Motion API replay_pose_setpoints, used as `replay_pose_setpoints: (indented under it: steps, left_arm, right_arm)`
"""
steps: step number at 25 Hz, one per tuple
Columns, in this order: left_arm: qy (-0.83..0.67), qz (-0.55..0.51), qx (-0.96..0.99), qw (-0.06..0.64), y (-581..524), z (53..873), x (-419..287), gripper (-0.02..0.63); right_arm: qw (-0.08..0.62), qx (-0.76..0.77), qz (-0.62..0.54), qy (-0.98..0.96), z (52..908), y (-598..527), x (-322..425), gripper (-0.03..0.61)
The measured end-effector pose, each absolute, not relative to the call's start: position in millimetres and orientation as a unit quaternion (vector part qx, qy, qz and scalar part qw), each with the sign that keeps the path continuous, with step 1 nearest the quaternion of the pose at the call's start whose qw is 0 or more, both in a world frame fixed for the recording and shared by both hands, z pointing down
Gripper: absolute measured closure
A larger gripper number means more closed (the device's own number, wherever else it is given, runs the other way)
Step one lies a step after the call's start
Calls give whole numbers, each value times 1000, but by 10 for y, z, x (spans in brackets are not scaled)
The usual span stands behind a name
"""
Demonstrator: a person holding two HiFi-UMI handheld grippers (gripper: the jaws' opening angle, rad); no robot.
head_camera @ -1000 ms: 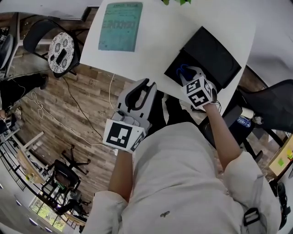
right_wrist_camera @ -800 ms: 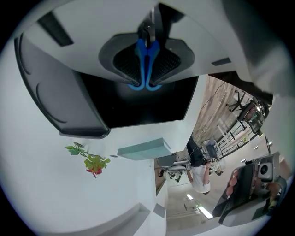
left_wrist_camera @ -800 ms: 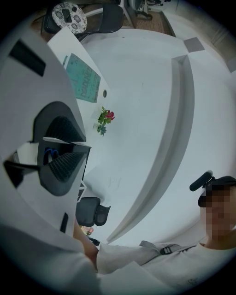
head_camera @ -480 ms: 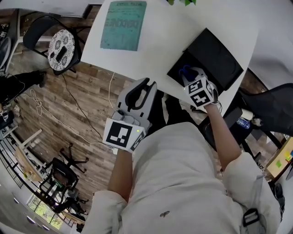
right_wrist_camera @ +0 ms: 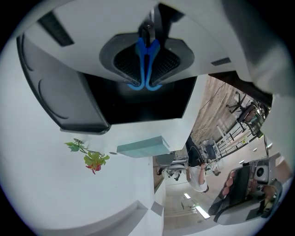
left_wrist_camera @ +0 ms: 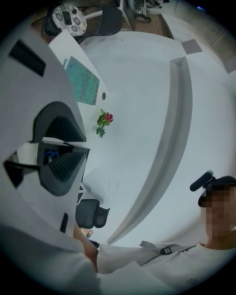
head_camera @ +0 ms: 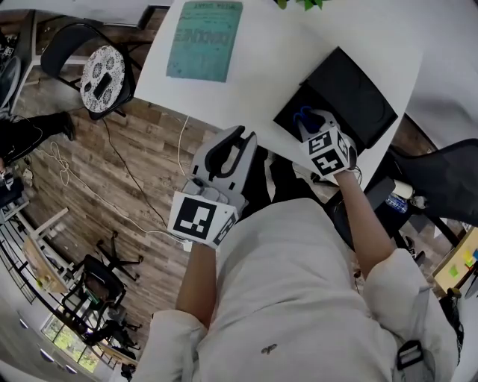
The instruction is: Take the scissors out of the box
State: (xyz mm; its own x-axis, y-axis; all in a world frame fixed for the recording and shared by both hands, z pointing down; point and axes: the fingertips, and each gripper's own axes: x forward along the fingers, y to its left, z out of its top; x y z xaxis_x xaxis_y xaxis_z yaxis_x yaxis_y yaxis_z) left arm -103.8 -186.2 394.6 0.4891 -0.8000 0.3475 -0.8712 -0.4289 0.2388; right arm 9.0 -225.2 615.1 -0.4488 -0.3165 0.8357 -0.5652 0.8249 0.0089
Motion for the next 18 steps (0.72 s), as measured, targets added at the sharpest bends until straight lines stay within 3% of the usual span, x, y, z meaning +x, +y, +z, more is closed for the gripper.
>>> replay_pose_setpoints:
  steps: [18]
  left_arm:
    - [-497, 88, 846, 172, -1778, 3806, -733, 537]
  right_arm:
    - [394, 272, 124, -869, 5586, -2177, 241, 494]
